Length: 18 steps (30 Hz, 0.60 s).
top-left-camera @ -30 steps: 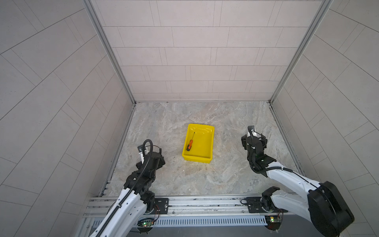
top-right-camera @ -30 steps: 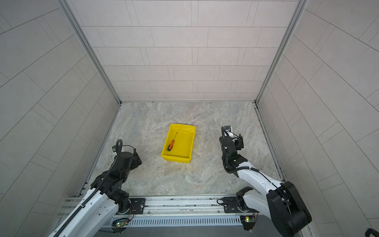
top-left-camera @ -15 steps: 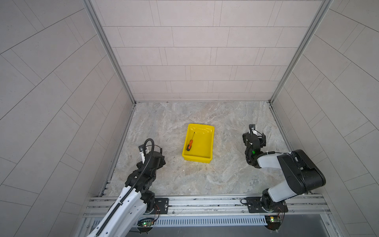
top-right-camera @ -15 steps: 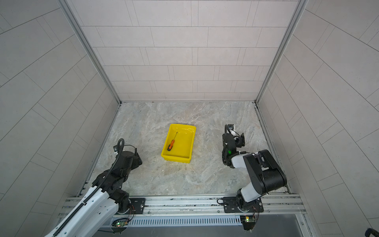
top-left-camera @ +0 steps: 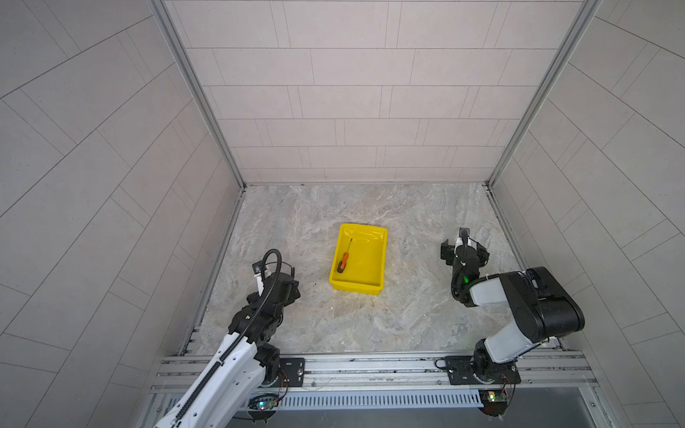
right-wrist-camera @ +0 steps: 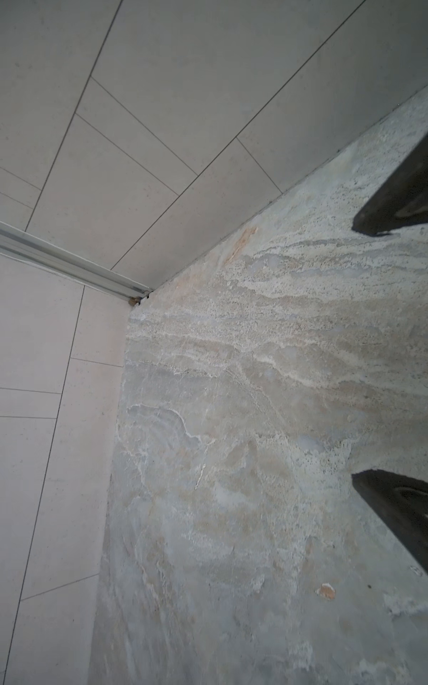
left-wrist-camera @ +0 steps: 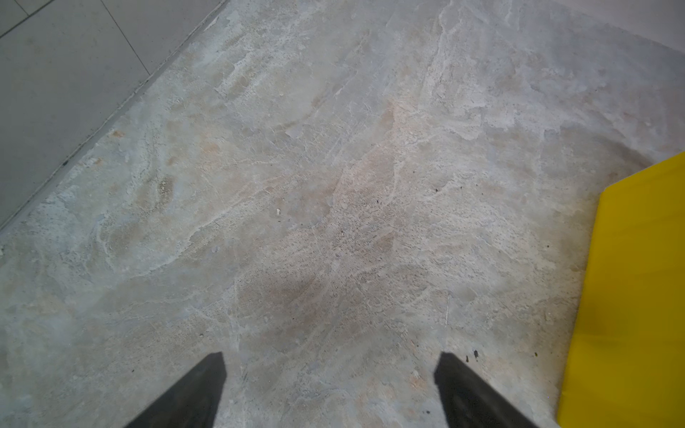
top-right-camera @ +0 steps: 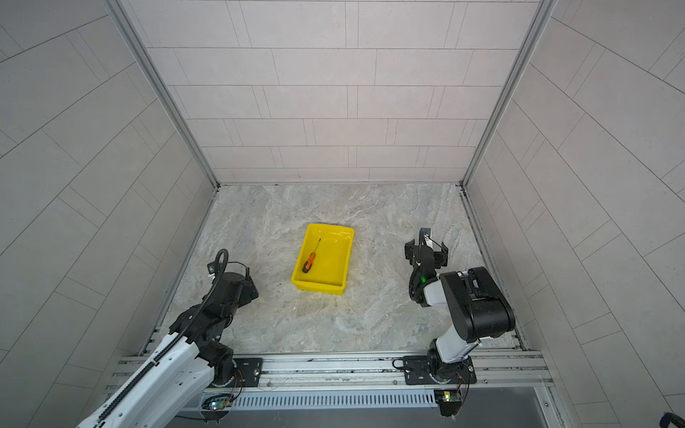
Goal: Put the screwdriver in the bin
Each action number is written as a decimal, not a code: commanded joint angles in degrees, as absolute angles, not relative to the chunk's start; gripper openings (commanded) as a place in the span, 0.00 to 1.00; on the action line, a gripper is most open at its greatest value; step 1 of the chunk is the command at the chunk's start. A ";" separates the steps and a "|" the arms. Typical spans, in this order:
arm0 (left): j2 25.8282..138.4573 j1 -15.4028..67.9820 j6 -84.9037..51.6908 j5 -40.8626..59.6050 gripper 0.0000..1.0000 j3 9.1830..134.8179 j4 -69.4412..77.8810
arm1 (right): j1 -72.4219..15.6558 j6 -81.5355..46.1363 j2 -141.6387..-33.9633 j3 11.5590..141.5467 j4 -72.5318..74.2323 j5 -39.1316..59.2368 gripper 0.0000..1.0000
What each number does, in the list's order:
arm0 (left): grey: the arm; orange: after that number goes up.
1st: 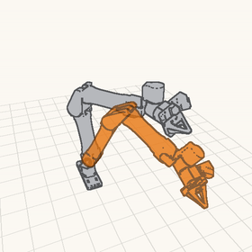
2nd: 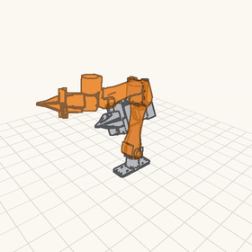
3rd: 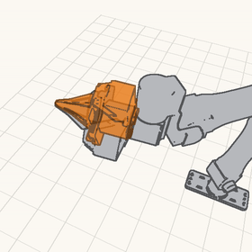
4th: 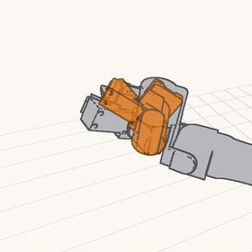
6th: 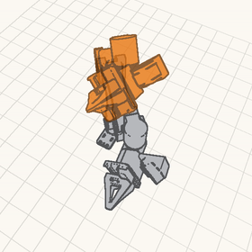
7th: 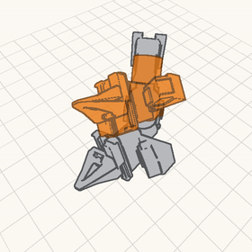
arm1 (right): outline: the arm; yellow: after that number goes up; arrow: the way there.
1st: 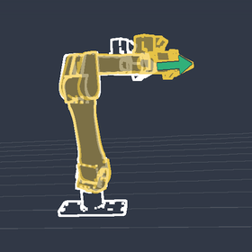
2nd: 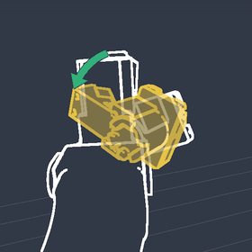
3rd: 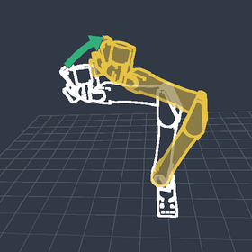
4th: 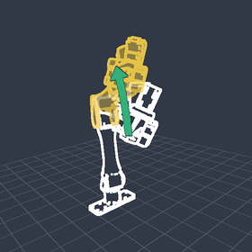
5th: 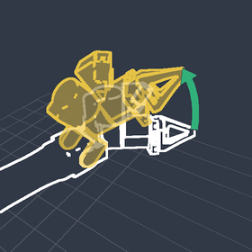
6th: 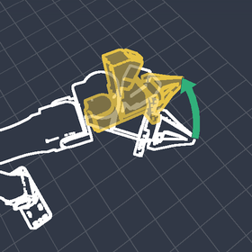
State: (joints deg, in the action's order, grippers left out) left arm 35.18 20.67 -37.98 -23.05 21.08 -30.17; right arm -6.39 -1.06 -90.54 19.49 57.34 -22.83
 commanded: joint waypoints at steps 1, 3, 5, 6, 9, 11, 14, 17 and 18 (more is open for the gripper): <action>35.74 20.57 -38.90 -24.42 1.00 22.33 -30.15 | -6.68 -0.27 -91.09 19.51 59.53 -22.30 0.99; 36.18 20.57 -39.04 -24.19 1.00 21.98 -29.32 | -6.66 -0.33 -91.12 19.59 59.40 -22.24 0.99; 37.14 20.61 -39.00 -24.04 1.00 21.96 -28.36 | -6.60 -0.35 -91.04 19.60 59.24 -22.28 0.99; 37.81 20.58 -39.02 -24.07 1.00 22.05 -27.95 | -6.66 -0.35 -91.05 19.60 59.41 -22.24 0.99; 41.99 20.59 -39.00 -24.70 1.00 22.89 -25.49 | -6.56 -0.35 -91.05 19.57 59.44 -22.24 0.99; 46.62 20.61 -40.93 -26.98 1.00 25.28 -25.59 | -6.68 -0.35 -91.05 19.57 59.42 -22.24 0.99; 52.68 20.56 -42.24 -26.84 1.00 30.17 -25.03 | -6.55 -0.25 -91.03 19.58 59.43 -22.24 0.99; 57.54 20.57 -35.92 -26.27 1.00 35.63 -23.05 | -6.65 -0.29 -91.03 19.51 59.34 -22.23 0.99; 59.20 20.57 -33.77 -27.96 1.00 37.46 -22.51 | -6.62 -0.32 -91.05 19.51 59.41 -22.24 0.99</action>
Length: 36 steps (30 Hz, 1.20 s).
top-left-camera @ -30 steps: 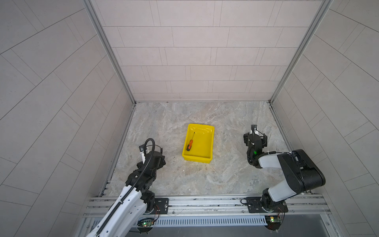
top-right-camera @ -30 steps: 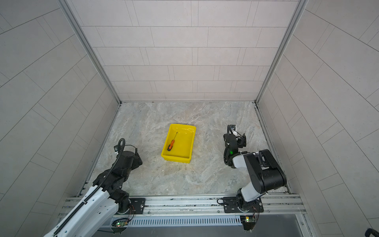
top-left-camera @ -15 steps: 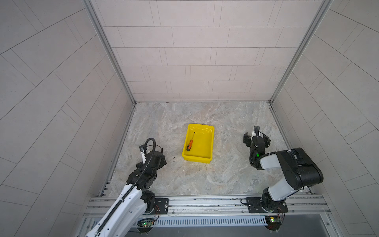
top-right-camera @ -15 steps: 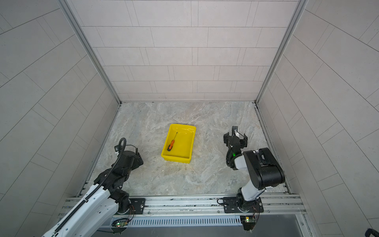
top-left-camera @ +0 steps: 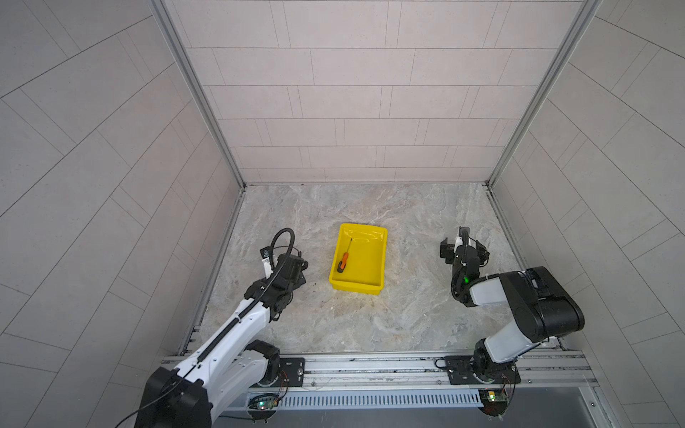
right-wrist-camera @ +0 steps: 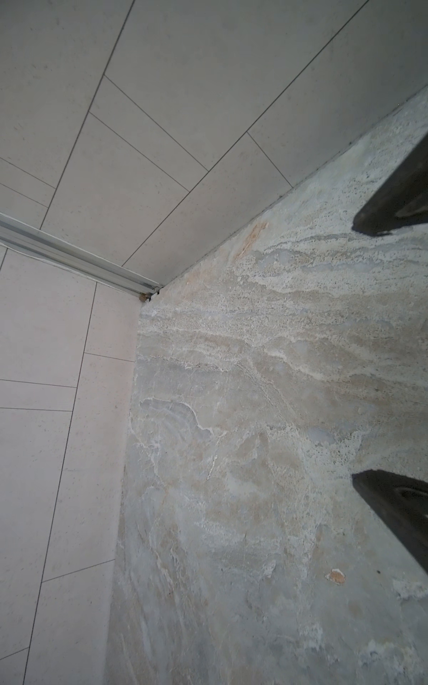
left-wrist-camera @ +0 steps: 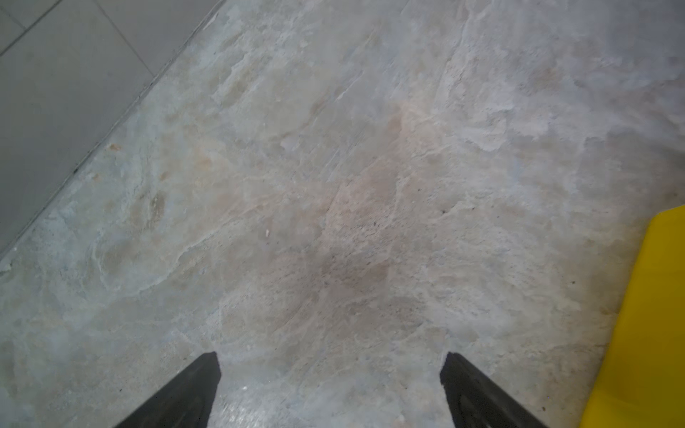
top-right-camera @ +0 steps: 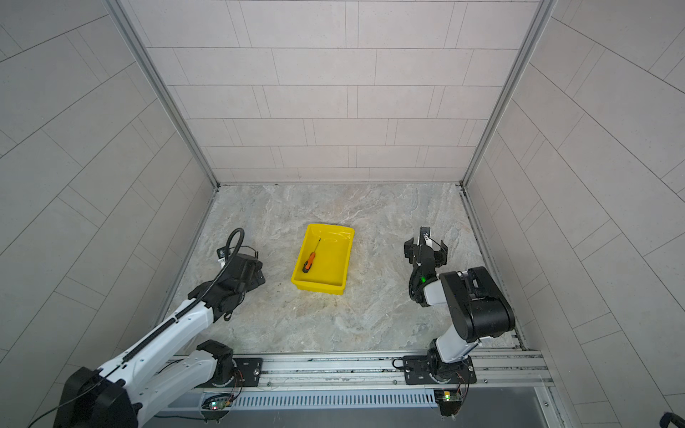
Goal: Put the screwdriver in the bin
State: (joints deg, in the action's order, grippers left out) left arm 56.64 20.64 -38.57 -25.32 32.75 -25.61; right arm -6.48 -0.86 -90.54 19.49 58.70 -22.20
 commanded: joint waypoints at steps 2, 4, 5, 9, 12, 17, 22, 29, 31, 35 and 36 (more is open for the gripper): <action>62.02 20.49 -27.63 -32.20 1.00 39.85 -20.13 | -6.63 -0.18 -91.05 19.51 59.44 -22.24 0.99; 64.67 20.50 -21.45 -37.22 1.00 40.70 -15.70 | -6.59 -0.18 -91.05 19.51 59.50 -22.24 0.99; 65.81 20.48 -17.72 -39.93 1.00 40.17 -11.93 | -6.56 -0.18 -91.04 19.51 59.37 -22.21 0.99; 69.32 18.78 -0.93 -39.29 1.00 33.84 9.87 | -6.58 -0.19 -91.05 19.49 59.50 -22.22 0.99; 72.15 15.57 4.79 -30.18 1.00 28.86 23.30 | -6.54 -0.18 -91.05 19.47 59.41 -22.15 0.99; 77.56 8.10 -1.83 -19.69 1.00 24.92 34.04 | -6.54 -0.35 -91.03 19.56 59.30 -22.15 0.99; 81.90 4.48 -2.20 -11.55 1.00 27.68 33.25 | -6.55 -0.28 -91.05 19.60 59.26 -22.15 0.99; 87.43 2.69 -0.99 -9.23 1.00 26.28 41.60 | -6.55 -0.32 -91.05 19.60 59.25 -22.15 0.99; 90.94 1.52 -1.67 -8.56 1.00 23.63 51.29 | -6.52 -0.35 -91.05 19.60 59.20 -22.06 0.99; 90.95 1.41 -1.54 -8.59 1.00 23.56 51.31 | -6.42 -0.41 -90.97 19.60 59.02 -21.80 0.99; 90.81 1.47 -1.49 -8.61 1.00 23.35 51.28 | -6.42 -0.43 -91.01 19.59 59.09 -21.79 0.99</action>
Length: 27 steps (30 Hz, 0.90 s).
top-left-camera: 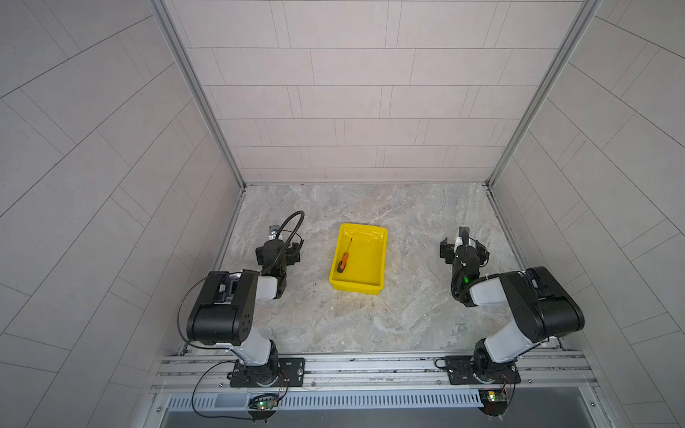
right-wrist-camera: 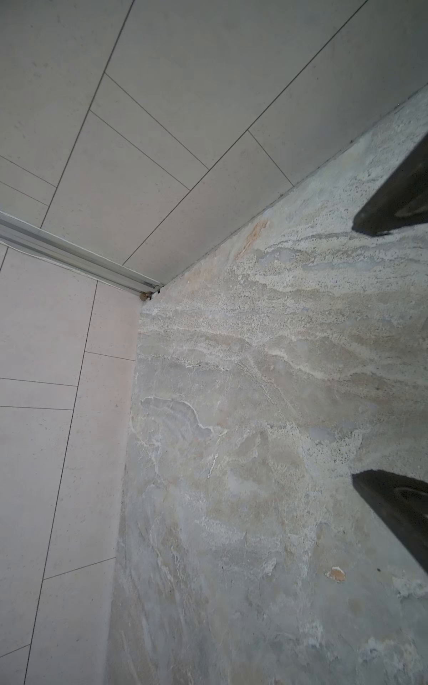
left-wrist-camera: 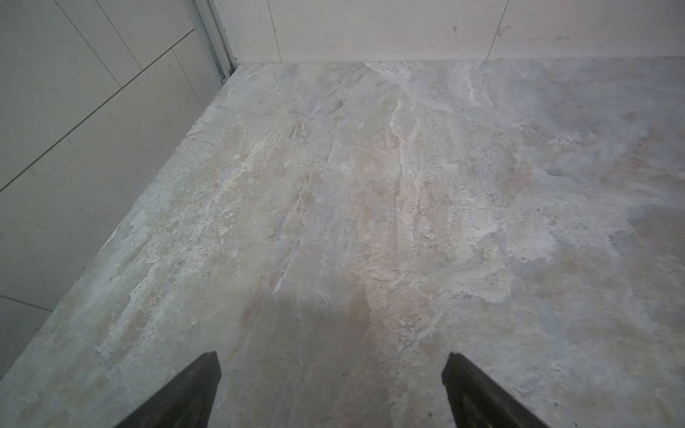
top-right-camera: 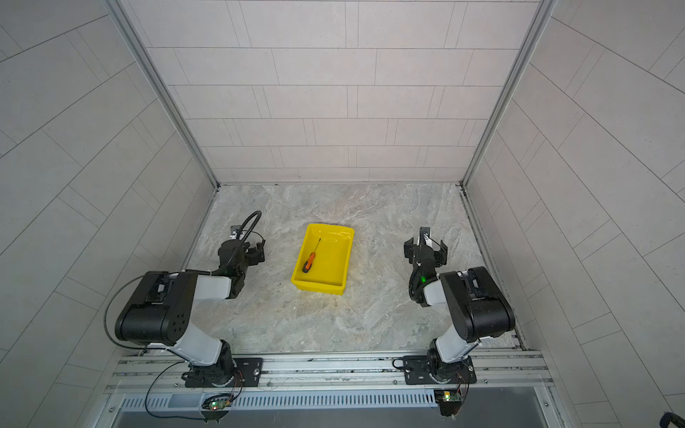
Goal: Put the screwdriver in the bin
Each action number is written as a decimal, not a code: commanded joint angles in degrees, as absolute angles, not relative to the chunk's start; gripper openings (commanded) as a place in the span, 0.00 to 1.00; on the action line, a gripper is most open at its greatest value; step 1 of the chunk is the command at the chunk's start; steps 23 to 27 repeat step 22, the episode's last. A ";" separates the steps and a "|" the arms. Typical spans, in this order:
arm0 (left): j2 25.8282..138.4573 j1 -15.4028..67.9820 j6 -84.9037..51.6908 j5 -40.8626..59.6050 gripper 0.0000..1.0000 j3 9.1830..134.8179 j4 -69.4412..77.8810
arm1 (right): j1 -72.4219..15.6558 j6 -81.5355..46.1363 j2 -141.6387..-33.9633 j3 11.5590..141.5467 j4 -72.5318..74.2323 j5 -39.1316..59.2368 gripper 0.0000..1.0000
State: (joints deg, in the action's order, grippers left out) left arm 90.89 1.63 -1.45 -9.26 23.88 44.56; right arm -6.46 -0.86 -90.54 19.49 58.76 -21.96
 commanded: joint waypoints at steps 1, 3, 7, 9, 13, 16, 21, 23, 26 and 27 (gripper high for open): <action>90.99 1.49 -1.40 -8.54 1.00 22.85 52.56 | -6.41 -0.33 -90.97 19.60 59.07 -21.80 0.99; 90.89 1.58 -1.49 -9.23 1.00 22.68 52.76 | -6.42 -0.51 -90.97 19.58 59.15 -21.80 0.99; 91.44 5.24 3.15 -11.73 1.00 19.50 59.91 | -6.41 -0.44 -90.97 19.56 59.10 -21.84 0.99; 90.89 5.04 2.32 -11.28 1.00 20.75 56.02 | -6.39 -0.47 -90.97 19.60 59.15 -21.83 0.99; 91.16 4.45 1.67 -10.90 1.00 21.89 54.82 | -6.36 -0.53 -90.97 19.59 59.06 -21.80 0.99; 91.19 4.46 1.67 -10.85 1.00 21.89 54.84 | -6.37 -0.51 -91.10 19.91 58.50 -21.62 0.99; 91.21 4.44 1.67 -10.90 1.00 21.96 54.83 | -5.80 -0.79 -90.89 20.17 57.88 -20.48 0.99; 91.15 4.46 1.63 -10.86 1.00 21.97 54.74 | -5.80 -0.83 -90.83 20.04 58.01 -20.48 0.99; 91.15 4.46 1.63 -10.86 1.00 21.97 54.74 | -5.80 -0.83 -90.83 20.04 58.01 -20.48 0.99; 91.15 4.46 1.63 -10.86 1.00 21.97 54.74 | -5.80 -0.83 -90.83 20.04 58.01 -20.48 0.99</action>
